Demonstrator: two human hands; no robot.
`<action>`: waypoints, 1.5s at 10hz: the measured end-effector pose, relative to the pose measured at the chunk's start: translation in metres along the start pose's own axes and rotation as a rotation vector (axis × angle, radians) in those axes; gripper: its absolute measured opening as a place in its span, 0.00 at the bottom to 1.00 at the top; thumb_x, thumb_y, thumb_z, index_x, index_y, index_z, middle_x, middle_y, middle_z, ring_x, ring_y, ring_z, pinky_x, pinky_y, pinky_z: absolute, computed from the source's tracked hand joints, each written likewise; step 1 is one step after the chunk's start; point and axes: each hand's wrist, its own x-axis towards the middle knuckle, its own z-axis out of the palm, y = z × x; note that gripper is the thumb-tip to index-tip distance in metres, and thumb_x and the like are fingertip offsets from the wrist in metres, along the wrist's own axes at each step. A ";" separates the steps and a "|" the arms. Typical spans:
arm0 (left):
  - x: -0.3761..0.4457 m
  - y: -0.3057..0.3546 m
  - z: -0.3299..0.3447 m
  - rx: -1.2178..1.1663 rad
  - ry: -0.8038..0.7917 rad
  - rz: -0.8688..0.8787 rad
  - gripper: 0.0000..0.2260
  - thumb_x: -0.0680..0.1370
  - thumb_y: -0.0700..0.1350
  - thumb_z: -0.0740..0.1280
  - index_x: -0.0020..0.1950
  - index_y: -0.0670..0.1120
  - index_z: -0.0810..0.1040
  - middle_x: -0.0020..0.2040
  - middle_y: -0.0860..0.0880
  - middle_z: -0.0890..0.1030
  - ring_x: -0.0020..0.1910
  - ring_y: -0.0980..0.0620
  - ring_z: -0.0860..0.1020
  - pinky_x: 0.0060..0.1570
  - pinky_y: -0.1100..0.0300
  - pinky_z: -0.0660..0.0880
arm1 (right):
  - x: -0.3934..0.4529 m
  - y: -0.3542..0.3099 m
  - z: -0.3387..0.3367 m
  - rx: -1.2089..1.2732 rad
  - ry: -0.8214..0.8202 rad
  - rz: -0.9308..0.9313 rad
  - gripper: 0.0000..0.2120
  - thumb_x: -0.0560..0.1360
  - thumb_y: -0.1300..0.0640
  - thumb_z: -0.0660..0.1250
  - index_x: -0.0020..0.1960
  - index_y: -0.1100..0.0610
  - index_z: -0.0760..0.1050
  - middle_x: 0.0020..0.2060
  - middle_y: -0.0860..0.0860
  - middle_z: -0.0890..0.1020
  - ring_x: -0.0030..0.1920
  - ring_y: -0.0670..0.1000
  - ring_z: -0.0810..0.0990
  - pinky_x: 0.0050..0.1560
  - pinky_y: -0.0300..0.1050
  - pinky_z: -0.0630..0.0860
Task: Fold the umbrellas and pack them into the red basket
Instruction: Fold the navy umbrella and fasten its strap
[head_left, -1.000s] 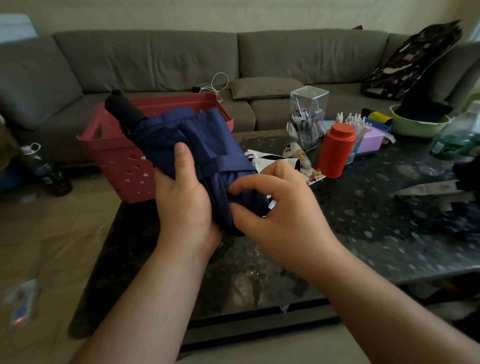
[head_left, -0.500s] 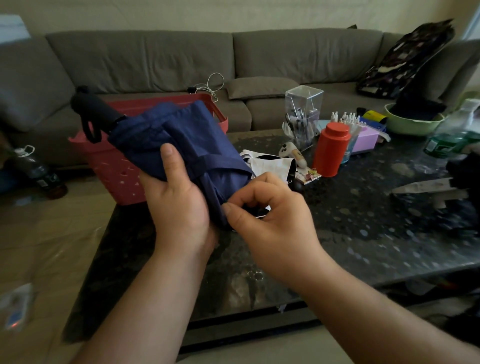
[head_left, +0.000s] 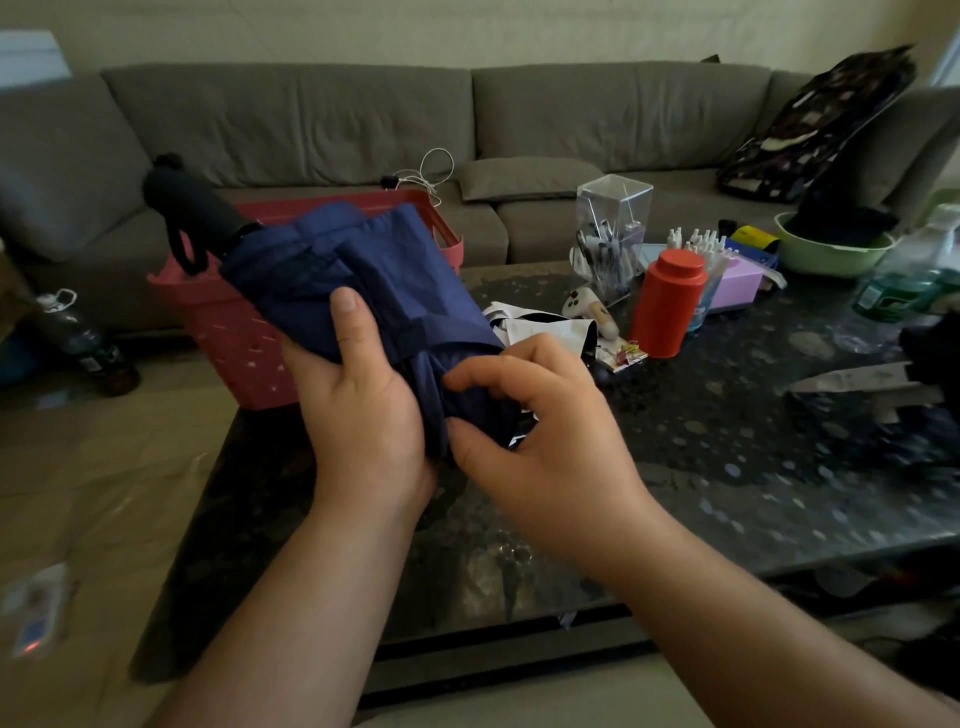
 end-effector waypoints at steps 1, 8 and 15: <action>0.001 0.010 0.003 -0.102 -0.033 -0.011 0.17 0.83 0.58 0.65 0.71 0.57 0.71 0.72 0.48 0.79 0.68 0.48 0.80 0.69 0.42 0.77 | 0.004 0.001 -0.005 0.067 -0.035 0.076 0.14 0.71 0.55 0.78 0.50 0.38 0.81 0.47 0.43 0.75 0.53 0.47 0.77 0.52 0.37 0.71; -0.001 0.005 0.009 -0.171 -0.078 -0.186 0.18 0.86 0.51 0.64 0.75 0.51 0.71 0.67 0.49 0.83 0.63 0.50 0.84 0.66 0.44 0.79 | 0.016 0.000 -0.021 -0.054 -0.214 0.100 0.13 0.71 0.48 0.79 0.37 0.36 0.76 0.45 0.42 0.73 0.53 0.51 0.75 0.55 0.48 0.73; -0.006 0.009 0.008 -0.185 -0.056 -0.367 0.14 0.84 0.52 0.68 0.68 0.49 0.75 0.61 0.47 0.85 0.57 0.46 0.87 0.58 0.41 0.83 | 0.014 0.003 -0.023 0.081 -0.054 0.161 0.10 0.72 0.62 0.75 0.46 0.47 0.80 0.36 0.44 0.76 0.35 0.42 0.74 0.37 0.33 0.70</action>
